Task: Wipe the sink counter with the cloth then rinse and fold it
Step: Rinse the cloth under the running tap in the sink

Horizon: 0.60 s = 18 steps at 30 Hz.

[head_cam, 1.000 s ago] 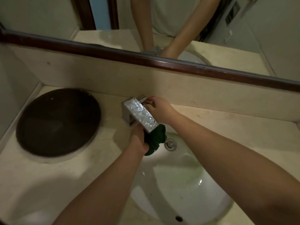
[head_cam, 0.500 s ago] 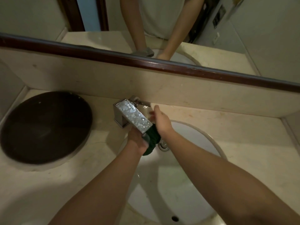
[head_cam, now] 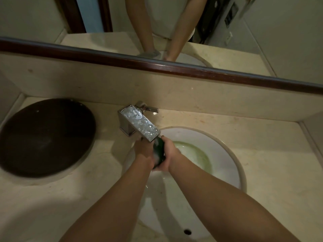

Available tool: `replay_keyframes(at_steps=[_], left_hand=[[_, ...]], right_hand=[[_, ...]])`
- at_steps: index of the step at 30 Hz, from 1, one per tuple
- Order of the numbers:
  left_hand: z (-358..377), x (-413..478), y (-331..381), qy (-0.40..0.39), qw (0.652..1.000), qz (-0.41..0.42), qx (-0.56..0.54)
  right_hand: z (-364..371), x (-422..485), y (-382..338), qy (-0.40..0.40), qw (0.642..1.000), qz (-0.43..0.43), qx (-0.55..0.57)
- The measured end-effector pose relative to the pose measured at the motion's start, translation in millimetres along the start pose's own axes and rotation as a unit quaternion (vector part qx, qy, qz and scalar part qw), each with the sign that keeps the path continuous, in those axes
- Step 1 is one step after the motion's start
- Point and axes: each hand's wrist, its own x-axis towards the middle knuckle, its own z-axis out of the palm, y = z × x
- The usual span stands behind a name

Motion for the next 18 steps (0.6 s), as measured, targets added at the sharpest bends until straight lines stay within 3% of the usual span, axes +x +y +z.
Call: replay_keyframes(at_steps=[3, 7, 11, 15, 18], left_hand=[[-3.6, 8.3, 1.5, 0.026, 1.000, -0.001, -0.005], [-3.8, 3.5, 7.2, -0.016, 0.995, -0.023, -0.093], [-5.1, 3.1, 4.3, -0.048, 0.992, -0.065, -0.102], [-2.2, 4.8, 3.4, -0.034, 0.990, -0.047, -0.130], [-1.9, 6.4, 5.8, -0.044, 0.986, -0.034, -0.157]], right_hand=[[9.9, 12.8, 9.4, 0.000, 1.000, -0.015, 0.023], [10.9, 9.0, 7.7, 0.003, 1.000, -0.004, 0.013], [0.2, 7.8, 2.8, 0.010, 1.000, -0.006, -0.003], [9.3, 12.3, 13.4, -0.013, 0.995, 0.016, 0.102], [11.1, 18.0, 11.2, -0.005, 0.979, -0.032, 0.202]])
